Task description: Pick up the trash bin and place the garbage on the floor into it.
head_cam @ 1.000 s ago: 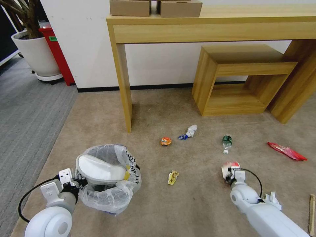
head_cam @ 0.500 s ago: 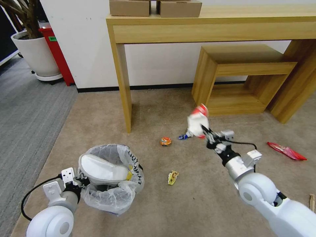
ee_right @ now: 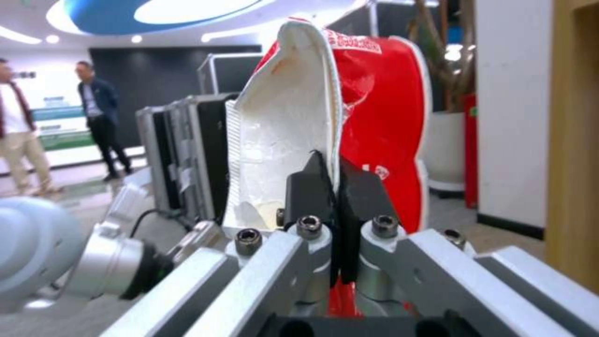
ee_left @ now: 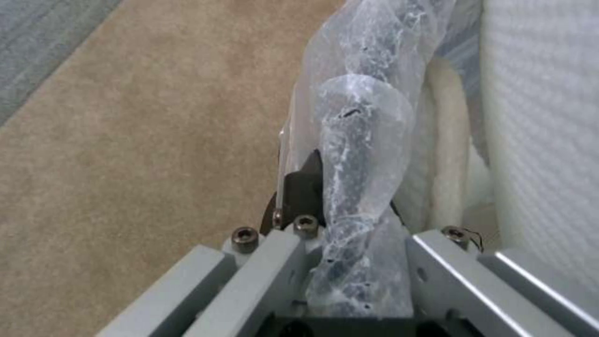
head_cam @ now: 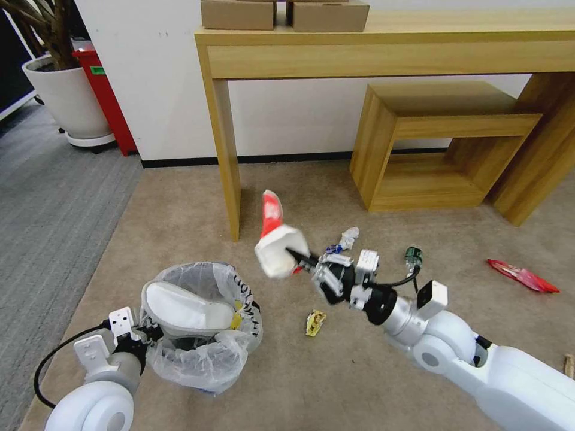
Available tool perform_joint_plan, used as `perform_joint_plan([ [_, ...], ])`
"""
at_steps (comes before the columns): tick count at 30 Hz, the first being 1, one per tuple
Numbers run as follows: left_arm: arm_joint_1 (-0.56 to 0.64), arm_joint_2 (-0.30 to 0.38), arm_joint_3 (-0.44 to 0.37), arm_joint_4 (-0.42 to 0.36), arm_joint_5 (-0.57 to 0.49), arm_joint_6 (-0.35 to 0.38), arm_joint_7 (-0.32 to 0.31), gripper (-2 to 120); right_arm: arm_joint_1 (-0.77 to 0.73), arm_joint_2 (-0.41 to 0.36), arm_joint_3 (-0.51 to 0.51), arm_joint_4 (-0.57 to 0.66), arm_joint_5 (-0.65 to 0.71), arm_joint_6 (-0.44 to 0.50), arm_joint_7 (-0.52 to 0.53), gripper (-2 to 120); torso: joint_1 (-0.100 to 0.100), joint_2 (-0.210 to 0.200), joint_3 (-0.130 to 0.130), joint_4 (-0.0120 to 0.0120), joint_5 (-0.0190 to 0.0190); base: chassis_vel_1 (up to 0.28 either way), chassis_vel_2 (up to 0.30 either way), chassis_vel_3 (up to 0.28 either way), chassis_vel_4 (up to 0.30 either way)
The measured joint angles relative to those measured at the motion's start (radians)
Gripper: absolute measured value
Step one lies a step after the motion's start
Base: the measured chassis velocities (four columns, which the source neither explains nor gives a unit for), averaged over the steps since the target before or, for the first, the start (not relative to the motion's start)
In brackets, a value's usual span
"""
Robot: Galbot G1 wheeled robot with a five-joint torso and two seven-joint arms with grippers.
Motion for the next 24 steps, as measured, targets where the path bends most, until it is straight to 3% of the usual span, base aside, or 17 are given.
perform_joint_plan([
  [4, -0.009, -0.004, 0.015, -0.002, 0.004, 0.01, 0.0, 1, 0.072, -0.022, -0.081, -0.006, 0.004, -0.004, -0.008, 0, 0.0, 0.0, 0.0, -0.0005, -0.0003, 0.0, 0.0, 0.0, 0.0],
  [8, -0.005, -0.028, 0.022, -0.022, 0.019, 0.02, 0.001, 1, 0.302, -0.023, -0.323, -0.014, 0.027, -0.041, 0.027, 0, 0.0, 0.0, 0.0, 0.0001, -0.0002, 0.0, 0.0, 0.0, 0.0],
  [9, -0.005, -0.028, 0.022, -0.022, 0.019, 0.02, 0.001, 1, 0.302, -0.023, -0.323, -0.014, 0.027, -0.041, 0.027, 0, 0.0, 0.0, 0.0, 0.0001, -0.0002, 0.0, 0.0, 0.0, 0.0],
  [12, 0.005, -0.045, 0.019, -0.034, 0.033, 0.021, 0.005, 1, 0.423, 0.0, -0.48, -0.008, 0.041, -0.073, 0.1, 0, 0.0, 0.0, 0.0, 0.0001, -0.0003, 0.0, 0.0, 0.0, 0.0],
  [13, 0.005, -0.045, 0.019, -0.034, 0.033, 0.021, 0.005, 1, 0.423, 0.0, -0.48, -0.008, 0.041, -0.073, 0.1, 0, 0.0, 0.0, 0.0, 0.0001, -0.0003, 0.0, 0.0, 0.0, 0.0],
  [16, 0.022, -0.069, 0.012, -0.048, 0.055, 0.02, 0.014, 1, 0.539, 0.043, -0.602, -0.03, 0.033, -0.091, 0.152, 0, 0.0, 0.0, 0.0, -0.0004, -0.0003, 0.0, 0.0, 0.0, 0.0],
  [20, 0.045, -0.092, 0.002, -0.063, 0.074, 0.016, 0.021, 1, 0.62, 0.096, -0.679, -0.06, 0.034, -0.101, 0.174, 0, 0.0, 0.0, 0.0, -0.0001, -0.0006, 0.0, 0.0, 0.0, 0.0],
  [24, 0.058, -0.107, -0.01, -0.084, 0.084, 0.013, 0.024, 1, 0.722, 0.195, -0.801, -0.111, 0.042, -0.125, 0.232, 0, 0.0, 0.0, 0.0, 0.0002, -0.0003, 0.0, 0.0, 0.0, 0.0],
])
